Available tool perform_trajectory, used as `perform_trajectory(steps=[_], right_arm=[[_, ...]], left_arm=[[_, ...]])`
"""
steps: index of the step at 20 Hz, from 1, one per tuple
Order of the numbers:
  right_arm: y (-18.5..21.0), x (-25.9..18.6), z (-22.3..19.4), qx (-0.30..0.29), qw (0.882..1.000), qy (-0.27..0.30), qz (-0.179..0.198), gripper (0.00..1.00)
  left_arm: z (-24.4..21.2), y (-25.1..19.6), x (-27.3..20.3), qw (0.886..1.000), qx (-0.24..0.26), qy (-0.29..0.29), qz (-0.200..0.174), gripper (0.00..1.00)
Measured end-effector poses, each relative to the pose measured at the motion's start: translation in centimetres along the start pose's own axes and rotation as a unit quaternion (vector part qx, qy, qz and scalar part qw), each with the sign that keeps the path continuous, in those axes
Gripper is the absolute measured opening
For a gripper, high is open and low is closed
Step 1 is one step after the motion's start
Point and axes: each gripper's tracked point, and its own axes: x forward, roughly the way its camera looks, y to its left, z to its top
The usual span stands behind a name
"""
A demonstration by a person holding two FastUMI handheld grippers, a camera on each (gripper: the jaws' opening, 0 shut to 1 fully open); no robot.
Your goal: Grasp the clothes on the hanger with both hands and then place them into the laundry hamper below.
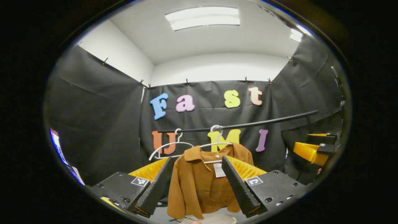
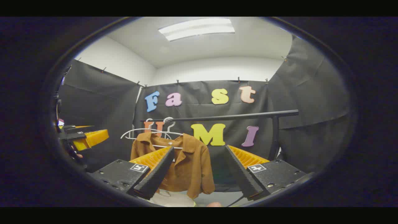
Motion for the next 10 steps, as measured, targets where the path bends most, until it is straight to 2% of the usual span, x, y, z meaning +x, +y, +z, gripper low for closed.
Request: perform_trajectory(steps=[6, 10], right_arm=[[-1.3, 2.6, -1.6, 0.011, 0.999, 0.02, 0.023, 1.0], [-0.9, 3.1, -1.8, 0.006, 0.999, 0.028, 0.019, 1.0]], left_arm=[[-0.1, 0.1, 0.7, 0.999, 0.02, 0.002, 0.03, 1.0], [-0.3, 1.2, 1.7, 0.999, 0.013, 0.002, 0.036, 1.0]])
